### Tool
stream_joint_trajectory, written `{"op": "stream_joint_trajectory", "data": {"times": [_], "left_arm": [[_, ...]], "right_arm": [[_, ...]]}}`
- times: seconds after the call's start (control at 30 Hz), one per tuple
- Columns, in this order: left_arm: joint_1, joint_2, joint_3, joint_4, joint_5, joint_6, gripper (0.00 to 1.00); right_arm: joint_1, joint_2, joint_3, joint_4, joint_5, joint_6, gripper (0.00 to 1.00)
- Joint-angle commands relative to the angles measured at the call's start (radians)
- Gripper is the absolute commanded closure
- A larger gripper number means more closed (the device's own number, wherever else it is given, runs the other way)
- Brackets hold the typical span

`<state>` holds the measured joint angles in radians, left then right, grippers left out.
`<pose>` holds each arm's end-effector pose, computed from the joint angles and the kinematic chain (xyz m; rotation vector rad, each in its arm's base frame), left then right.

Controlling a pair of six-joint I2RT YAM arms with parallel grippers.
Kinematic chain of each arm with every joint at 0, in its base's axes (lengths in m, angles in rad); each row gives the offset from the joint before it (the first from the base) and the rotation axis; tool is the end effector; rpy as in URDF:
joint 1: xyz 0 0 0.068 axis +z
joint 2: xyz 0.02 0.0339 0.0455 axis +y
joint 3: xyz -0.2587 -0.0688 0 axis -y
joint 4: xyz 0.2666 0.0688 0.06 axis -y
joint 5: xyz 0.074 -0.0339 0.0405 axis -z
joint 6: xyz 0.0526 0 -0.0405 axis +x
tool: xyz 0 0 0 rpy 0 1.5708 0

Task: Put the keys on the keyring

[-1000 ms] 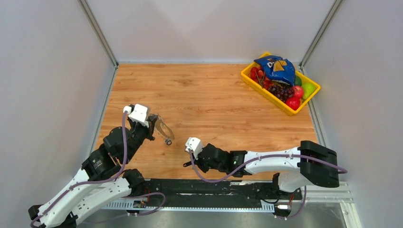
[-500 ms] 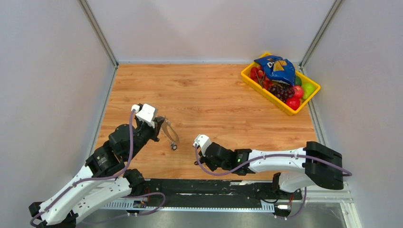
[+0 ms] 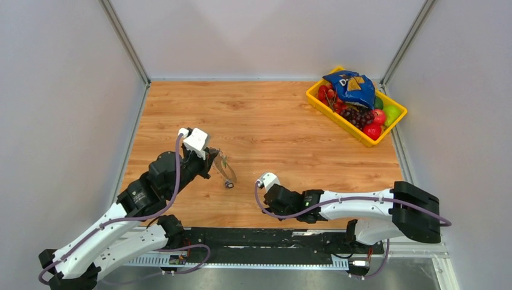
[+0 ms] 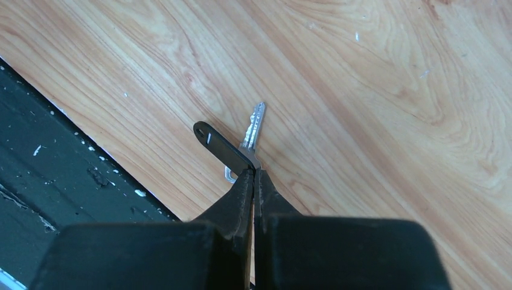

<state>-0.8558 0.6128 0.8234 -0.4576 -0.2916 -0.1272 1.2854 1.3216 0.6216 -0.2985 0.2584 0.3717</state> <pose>0.1276 -0.1238 0.3463 0.4530 1.7714 -0.4328 0.0879 0.2518 0.1334 -1.0376 2.3319 0.3290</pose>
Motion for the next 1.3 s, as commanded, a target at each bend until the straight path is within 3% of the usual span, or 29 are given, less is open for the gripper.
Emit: {"op": "stream_joint_trajectory", "data": {"times": [0.0,0.23,0.47,0.67,0.93,1.27], "left_arm": [[0.000,0.025,0.045,0.093,0.030,-0.031,1.00],[0.001,0.061,0.045,0.122,0.037,-0.043,1.00],[0.000,0.087,0.044,0.136,0.040,-0.043,1.00],[0.000,0.095,0.043,0.144,0.048,-0.046,1.00],[0.001,0.105,0.042,0.152,0.070,-0.048,1.00],[0.001,0.089,0.037,0.158,0.086,-0.048,1.00]], "right_arm": [[-0.008,-0.031,0.003,-0.027,0.043,0.055,0.95],[-0.009,-0.086,0.001,-0.049,0.093,0.101,0.62],[-0.032,-0.233,-0.053,-0.075,0.132,0.213,0.45],[-0.114,-0.296,-0.109,-0.079,-0.005,0.274,0.48],[-0.131,-0.349,-0.183,0.027,-0.155,0.227,0.49],[-0.163,-0.264,-0.235,0.153,-0.240,0.197,0.54]]}}
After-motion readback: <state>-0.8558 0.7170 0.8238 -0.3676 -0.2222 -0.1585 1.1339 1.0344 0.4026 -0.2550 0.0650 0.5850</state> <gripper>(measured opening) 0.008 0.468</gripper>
